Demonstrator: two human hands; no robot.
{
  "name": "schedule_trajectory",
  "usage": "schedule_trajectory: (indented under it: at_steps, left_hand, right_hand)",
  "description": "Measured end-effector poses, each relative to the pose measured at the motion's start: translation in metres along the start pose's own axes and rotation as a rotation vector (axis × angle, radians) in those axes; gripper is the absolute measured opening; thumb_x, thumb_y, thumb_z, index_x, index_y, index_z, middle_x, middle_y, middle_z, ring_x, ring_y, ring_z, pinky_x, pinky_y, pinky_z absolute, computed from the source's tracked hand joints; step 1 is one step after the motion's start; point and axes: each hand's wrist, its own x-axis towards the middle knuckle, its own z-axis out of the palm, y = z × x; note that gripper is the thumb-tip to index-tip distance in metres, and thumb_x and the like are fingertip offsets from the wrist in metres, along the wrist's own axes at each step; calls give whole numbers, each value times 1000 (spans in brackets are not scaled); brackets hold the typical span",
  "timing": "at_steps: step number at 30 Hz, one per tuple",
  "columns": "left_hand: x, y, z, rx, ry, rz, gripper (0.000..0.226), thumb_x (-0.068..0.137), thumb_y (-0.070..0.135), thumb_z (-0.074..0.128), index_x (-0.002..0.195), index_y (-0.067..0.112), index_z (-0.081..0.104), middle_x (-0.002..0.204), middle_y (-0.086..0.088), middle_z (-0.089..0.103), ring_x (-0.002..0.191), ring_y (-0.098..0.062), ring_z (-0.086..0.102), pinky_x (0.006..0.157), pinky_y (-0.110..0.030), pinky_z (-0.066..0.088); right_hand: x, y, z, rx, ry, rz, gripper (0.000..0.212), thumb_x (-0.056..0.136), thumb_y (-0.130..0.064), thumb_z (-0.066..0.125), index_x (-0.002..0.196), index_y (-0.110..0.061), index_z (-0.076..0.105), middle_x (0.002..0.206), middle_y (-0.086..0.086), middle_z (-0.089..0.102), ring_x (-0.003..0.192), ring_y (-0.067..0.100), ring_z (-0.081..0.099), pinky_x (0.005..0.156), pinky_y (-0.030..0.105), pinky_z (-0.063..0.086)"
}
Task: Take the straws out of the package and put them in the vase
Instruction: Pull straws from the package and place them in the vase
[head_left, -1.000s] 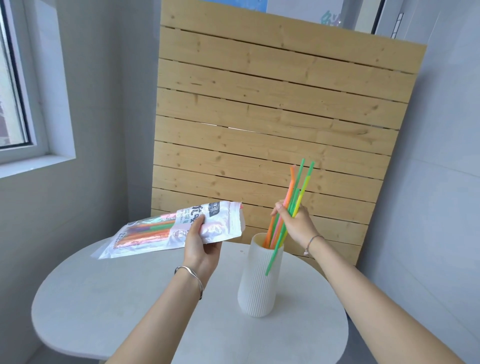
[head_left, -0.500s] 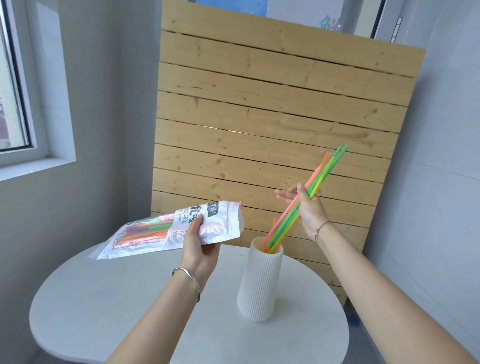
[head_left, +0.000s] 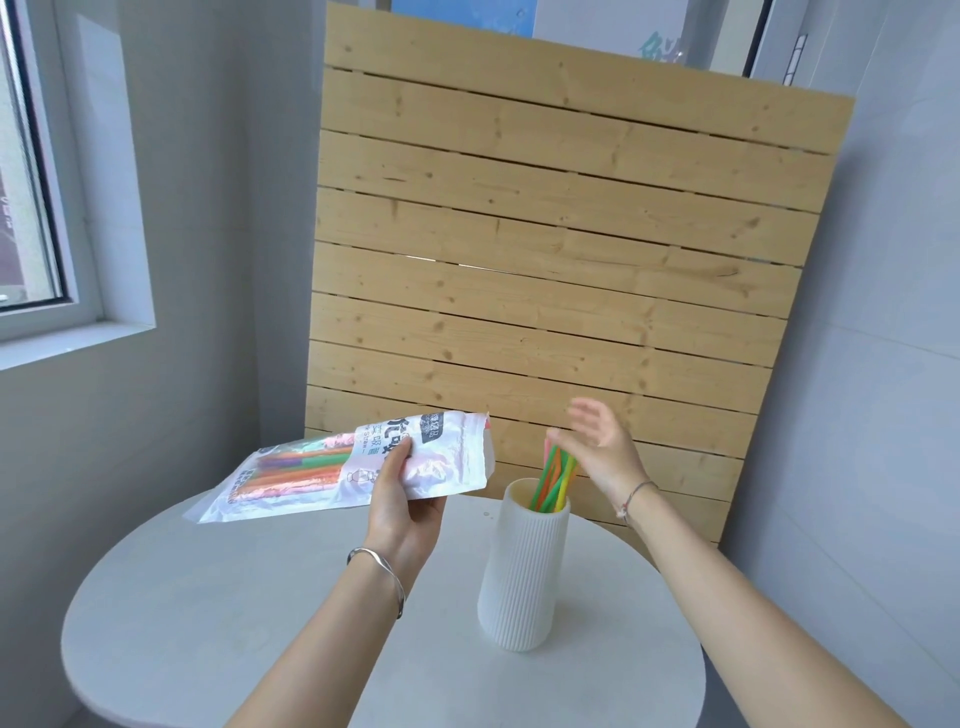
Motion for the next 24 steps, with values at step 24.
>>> schedule_trajectory:
  at_steps: [24]
  left_hand:
    - [-27, 32, 29, 711, -297, 463, 37, 70, 35, 81, 105, 30, 72, 107, 1, 75, 101, -19, 71, 85, -36, 57]
  right_hand:
    - [-52, -25, 113, 1161, -1, 400, 49, 97, -35, 32, 120, 0, 58, 120, 23, 62, 102, 31, 60, 87, 39, 46]
